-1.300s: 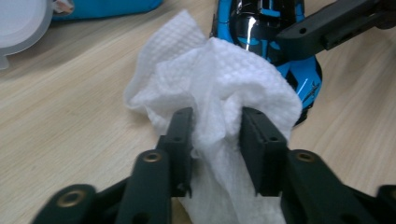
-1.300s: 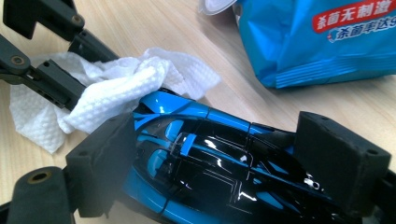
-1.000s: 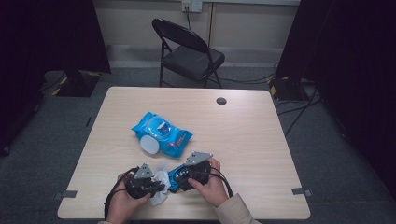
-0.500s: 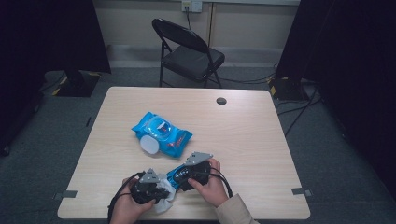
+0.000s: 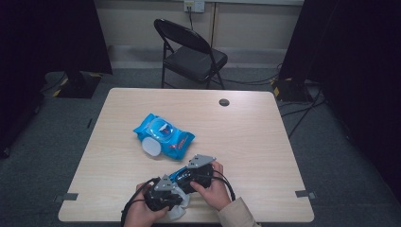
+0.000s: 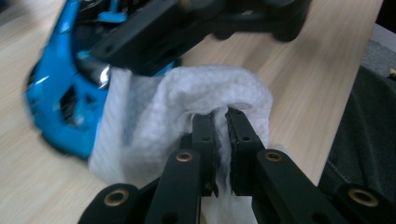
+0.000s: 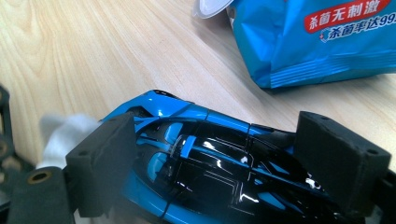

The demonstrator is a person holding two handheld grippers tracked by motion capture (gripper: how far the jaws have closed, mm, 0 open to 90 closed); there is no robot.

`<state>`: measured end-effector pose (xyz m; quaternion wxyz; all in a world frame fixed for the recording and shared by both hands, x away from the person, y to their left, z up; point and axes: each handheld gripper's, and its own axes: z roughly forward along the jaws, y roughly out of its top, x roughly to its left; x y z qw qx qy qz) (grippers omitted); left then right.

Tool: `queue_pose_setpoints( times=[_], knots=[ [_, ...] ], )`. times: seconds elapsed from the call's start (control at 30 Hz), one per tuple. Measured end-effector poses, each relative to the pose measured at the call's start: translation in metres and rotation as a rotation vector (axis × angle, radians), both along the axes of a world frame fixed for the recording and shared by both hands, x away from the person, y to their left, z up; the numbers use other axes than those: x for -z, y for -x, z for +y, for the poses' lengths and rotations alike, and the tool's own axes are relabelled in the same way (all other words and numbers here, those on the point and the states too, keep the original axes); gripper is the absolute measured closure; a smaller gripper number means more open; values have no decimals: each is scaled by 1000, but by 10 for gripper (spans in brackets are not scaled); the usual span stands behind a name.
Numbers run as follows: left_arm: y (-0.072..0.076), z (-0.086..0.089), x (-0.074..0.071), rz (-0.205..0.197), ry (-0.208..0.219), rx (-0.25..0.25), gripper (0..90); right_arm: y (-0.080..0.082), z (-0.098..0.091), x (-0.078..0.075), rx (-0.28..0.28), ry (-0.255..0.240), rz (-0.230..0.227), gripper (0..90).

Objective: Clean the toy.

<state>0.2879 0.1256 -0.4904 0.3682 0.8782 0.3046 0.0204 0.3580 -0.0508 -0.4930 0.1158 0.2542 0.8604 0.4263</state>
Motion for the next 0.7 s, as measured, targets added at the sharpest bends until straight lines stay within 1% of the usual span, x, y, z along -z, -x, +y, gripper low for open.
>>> queue_pose_setpoints(
  times=[0.03, 0.07, 0.13, 0.23, 0.27, 0.37, 0.43, 0.53, 0.63, 0.7],
  knots=[
    [0, -2, 0, -4, 5, 1, 837, 0, 0, 0, 0, 0, 0, 130],
    [0, -3, 0, -4, 7, 13, 837, 0, 0, 0, 1, 1, 0, 131],
    [1, -5, 0, 8, 20, 29, 837, 0, 0, 0, 2, -1, 0, 131],
    [0, -3, -6, 5, 37, 34, 838, 0, 0, 1, 3, -6, -2, 131],
    [0, 0, -9, -2, 48, 33, 838, 1, 0, 1, 4, -7, -2, 131],
    [-1, 7, -17, -18, 58, 19, 839, 0, 0, 0, 2, -5, -2, 131],
    [-2, 17, -21, -27, 60, -1, 839, 0, 0, 0, 4, -3, -1, 131],
    [-3, 30, -25, -33, 81, -36, 839, 0, 0, 0, 5, -1, 2, 131],
    [-5, 43, -30, -46, 102, -66, 839, 0, 0, 0, 5, -2, 1, 131],
    [-6, 49, -34, -62, 105, -82, 838, 0, 0, 0, 5, -3, 0, 131]
  ],
)
